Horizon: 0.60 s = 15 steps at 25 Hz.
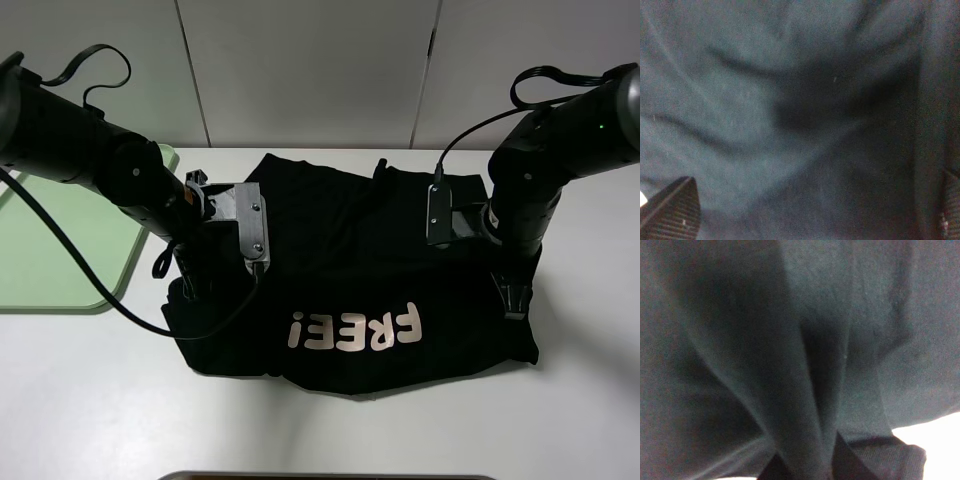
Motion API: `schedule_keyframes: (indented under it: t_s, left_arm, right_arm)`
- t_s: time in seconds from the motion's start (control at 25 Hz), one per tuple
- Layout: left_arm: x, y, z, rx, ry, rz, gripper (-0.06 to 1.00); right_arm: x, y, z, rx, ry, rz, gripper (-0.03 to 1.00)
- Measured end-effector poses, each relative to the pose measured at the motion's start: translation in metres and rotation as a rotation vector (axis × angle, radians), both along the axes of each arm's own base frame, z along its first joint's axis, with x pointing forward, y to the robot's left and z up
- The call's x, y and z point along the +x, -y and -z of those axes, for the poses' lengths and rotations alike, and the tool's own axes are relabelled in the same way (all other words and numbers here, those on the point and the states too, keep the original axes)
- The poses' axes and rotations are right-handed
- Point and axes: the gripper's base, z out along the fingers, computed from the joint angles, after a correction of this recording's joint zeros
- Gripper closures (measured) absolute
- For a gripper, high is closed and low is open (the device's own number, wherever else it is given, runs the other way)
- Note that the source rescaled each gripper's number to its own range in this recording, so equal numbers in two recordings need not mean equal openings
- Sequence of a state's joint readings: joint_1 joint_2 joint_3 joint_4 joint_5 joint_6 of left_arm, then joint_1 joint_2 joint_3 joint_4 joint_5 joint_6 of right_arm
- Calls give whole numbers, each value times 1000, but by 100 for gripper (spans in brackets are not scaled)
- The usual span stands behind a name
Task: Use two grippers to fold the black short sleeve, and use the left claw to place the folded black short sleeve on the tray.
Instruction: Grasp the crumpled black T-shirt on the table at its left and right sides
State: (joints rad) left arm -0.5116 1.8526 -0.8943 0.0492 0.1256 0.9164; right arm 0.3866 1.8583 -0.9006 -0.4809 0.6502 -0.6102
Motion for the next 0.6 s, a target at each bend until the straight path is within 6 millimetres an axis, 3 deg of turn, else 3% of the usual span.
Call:
schedule_keyframes:
  t_s: [0.24, 0.6]
  left_arm:
    - [-7, 6, 2, 20, -32, 27, 6]
    - [-12, 4, 22, 89, -127, 60, 10]
  right_arm:
    - [1, -1, 0, 7, 7, -3, 97]
    - [1, -1, 0, 9, 10, -4, 97]
